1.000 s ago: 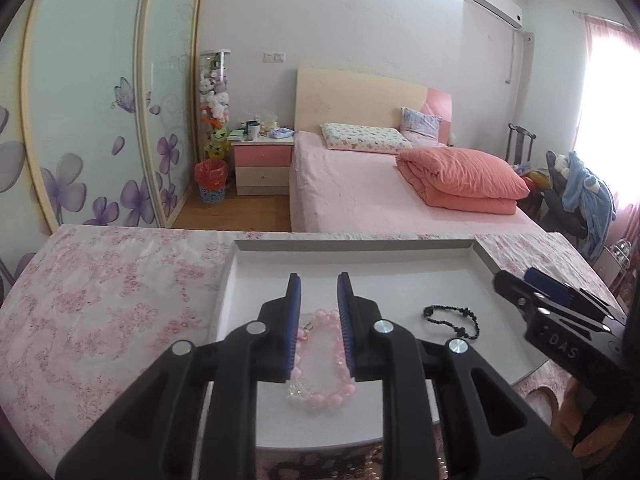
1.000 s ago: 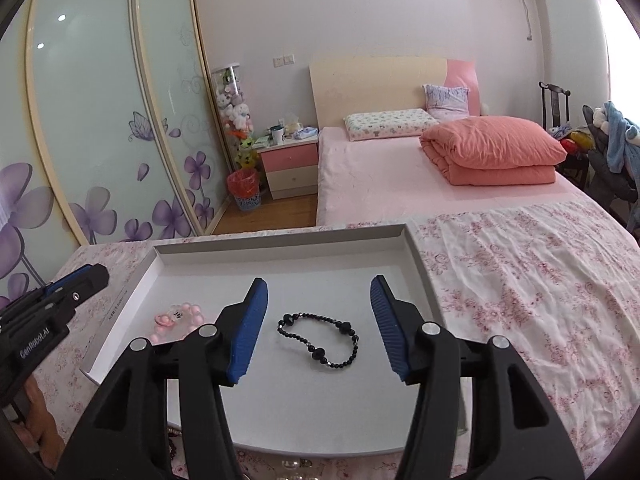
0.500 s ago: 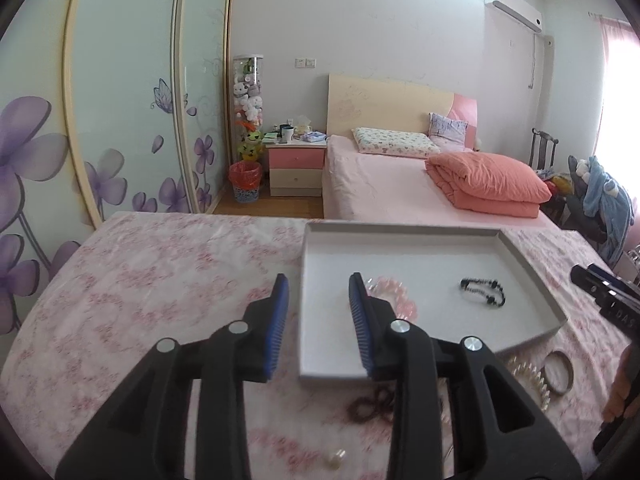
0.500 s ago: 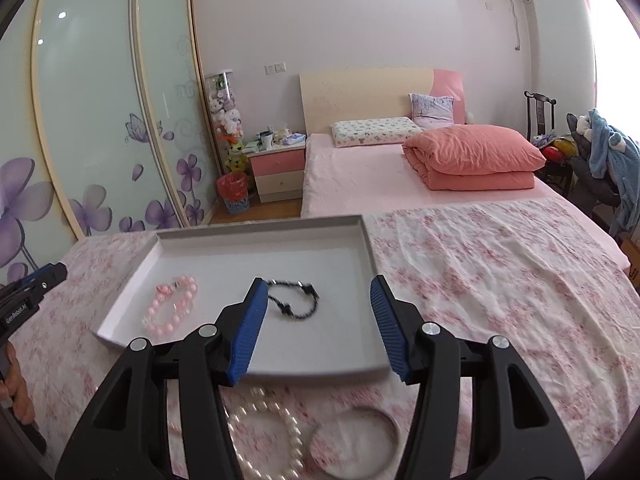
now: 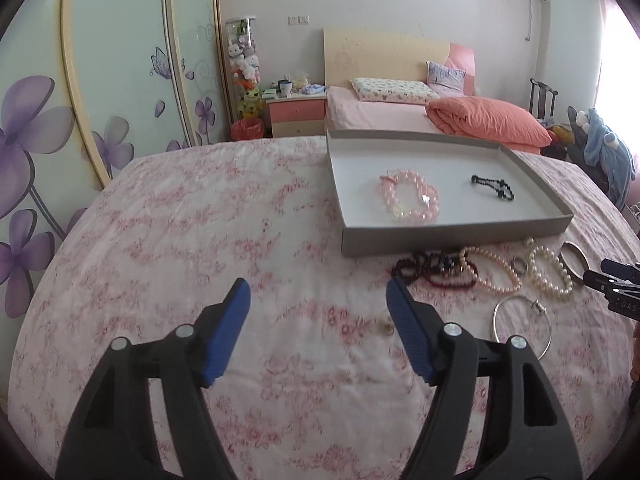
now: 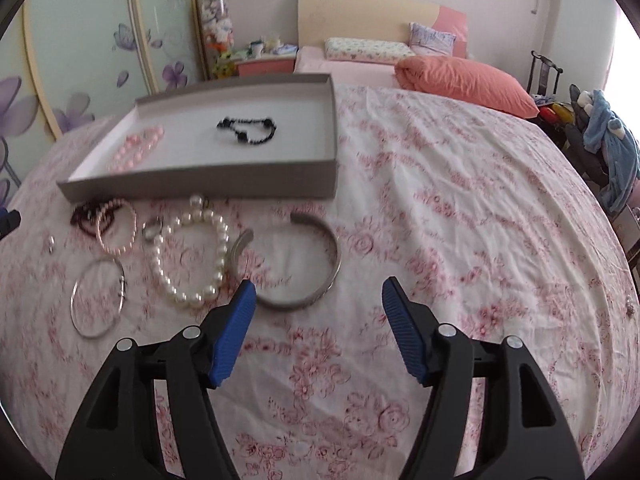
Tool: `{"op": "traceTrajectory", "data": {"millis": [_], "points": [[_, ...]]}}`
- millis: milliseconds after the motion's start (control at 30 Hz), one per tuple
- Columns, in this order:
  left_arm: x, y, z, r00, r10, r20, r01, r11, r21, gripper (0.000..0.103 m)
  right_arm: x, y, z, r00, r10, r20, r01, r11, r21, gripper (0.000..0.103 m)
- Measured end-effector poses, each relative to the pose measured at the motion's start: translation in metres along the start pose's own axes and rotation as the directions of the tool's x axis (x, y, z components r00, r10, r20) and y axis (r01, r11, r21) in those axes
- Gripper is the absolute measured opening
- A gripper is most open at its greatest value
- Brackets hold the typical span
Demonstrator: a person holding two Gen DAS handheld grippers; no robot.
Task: Organize jewelry
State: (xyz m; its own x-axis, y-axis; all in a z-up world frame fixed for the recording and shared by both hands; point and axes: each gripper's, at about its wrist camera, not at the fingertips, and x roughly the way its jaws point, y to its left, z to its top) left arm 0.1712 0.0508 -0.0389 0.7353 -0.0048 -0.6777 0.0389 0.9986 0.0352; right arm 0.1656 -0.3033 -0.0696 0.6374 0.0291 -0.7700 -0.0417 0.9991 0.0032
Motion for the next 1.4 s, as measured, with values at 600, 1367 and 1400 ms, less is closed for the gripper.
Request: {"op": "traceTrajectory", "data": {"millis": [600,1367,1400], "points": [[-0.003,-0.025,-0.005,0.997,-0.073,-0.022,0.074,0.996,0.041,0.074,0.026,0.012,0.016,0.999,0.028,-0.015,-0.028,1.000,-0.002,0.067],[0.022,-0.149,-0.016,0.954,-0.243,-0.174,0.279,0.933,0.227,0.084,-0.032,-0.009,-0.053,0.999,-0.032,-0.012,0.033,0.995,0.090,0.067],[0.025,-0.153,-0.016,0.955,-0.236,-0.182,0.275,0.933,0.232,0.084,-0.032,-0.009,-0.053,0.999,-0.032,-0.010,0.033,0.995,0.090,0.067]]}}
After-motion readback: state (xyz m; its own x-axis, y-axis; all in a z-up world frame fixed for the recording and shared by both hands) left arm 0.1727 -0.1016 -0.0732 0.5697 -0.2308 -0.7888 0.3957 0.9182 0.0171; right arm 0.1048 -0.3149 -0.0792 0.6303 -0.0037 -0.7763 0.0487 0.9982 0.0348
